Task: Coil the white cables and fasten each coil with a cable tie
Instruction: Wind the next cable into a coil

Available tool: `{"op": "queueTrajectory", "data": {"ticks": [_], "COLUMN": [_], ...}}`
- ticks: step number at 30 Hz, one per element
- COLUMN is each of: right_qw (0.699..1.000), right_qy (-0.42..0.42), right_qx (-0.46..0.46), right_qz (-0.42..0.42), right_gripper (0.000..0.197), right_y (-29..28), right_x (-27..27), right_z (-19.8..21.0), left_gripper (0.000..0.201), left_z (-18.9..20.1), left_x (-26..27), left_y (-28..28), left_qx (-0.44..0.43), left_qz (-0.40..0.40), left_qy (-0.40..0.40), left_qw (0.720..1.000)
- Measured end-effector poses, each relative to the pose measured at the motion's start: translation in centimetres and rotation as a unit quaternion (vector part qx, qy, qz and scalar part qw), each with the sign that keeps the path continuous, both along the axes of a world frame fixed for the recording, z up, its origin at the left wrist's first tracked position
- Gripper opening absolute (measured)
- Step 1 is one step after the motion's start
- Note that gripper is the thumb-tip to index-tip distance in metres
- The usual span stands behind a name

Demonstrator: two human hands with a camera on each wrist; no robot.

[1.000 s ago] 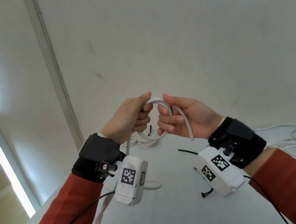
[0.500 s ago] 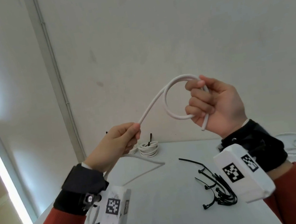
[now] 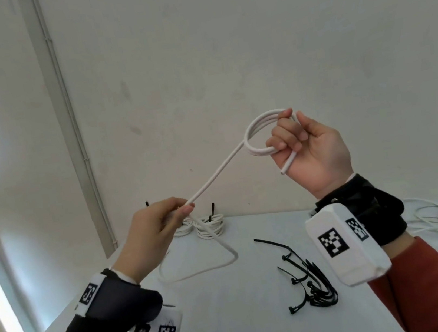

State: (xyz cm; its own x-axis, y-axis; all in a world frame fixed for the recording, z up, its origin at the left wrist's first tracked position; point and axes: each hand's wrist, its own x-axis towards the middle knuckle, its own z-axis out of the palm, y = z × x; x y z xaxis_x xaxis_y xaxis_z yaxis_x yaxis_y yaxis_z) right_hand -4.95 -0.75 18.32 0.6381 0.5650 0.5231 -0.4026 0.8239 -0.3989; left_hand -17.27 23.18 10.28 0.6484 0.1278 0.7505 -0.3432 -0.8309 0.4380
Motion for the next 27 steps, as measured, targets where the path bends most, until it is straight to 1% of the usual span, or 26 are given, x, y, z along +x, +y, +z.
{"op": "queueTrajectory", "data": {"ticks": [2,6,8,9,11,12,14,17,19,23,25,27], "right_qw": [0.999,0.997,0.996,0.995,0.991,0.989,0.986,0.984,0.984,0.987,0.987,0.984], "right_qy": [0.031,0.071,0.083,0.093,0.119,0.131,0.143,0.148,0.148,0.138,0.135,0.142], "right_qx": [0.005,0.006,-0.001,-0.002,-0.003,-0.008,-0.027,-0.048,-0.055,-0.054,-0.059,-0.065], "right_qz": [-0.011,-0.016,-0.031,-0.041,-0.061,-0.068,-0.077,-0.082,-0.085,-0.063,-0.067,-0.088], "right_gripper": [0.02,0.019,0.018,0.017,0.013,0.012,0.011,0.01,0.001,0.022,0.022,0.014], "right_y": [-0.1,0.0,-0.1,-0.3,-0.9,-1.1,-1.5,-1.7,-1.8,-1.7,-1.8,-2.2], "right_x": [0.5,1.5,2.1,2.5,3.5,4.0,4.6,5.0,5.2,5.4,5.4,5.8], "right_z": [-0.2,-0.9,-1.4,-1.6,-2.4,-2.8,-3.7,-4.5,-4.9,-6.2,-6.5,-6.6], "left_gripper": [0.014,0.01,0.007,0.008,0.01,0.011,0.013,0.016,0.017,0.017,0.017,0.017], "left_z": [0.3,0.2,0.2,0.3,0.7,0.8,0.8,0.2,0.1,0.3,0.7,1.0], "left_x": [-0.4,-0.9,-0.8,-0.8,-1.1,-1.3,-1.6,-1.7,-1.8,-2.4,-2.9,-3.6], "left_y": [0.3,0.3,0.6,1.1,2.1,2.6,3.5,4.5,5.2,6.7,7.9,9.6], "left_qx": [-0.043,-0.078,-0.141,-0.192,-0.3,-0.338,-0.389,-0.44,-0.462,-0.498,-0.522,-0.55], "left_qz": [-0.014,-0.029,-0.011,-0.009,-0.031,-0.037,-0.035,-0.025,-0.008,0.009,0.018,0.027], "left_qy": [-0.025,-0.036,-0.07,-0.091,-0.122,-0.129,-0.131,-0.14,-0.155,-0.198,-0.215,-0.232], "left_qw": [0.999,0.996,0.988,0.977,0.946,0.931,0.911,0.887,0.873,0.844,0.825,0.802]}}
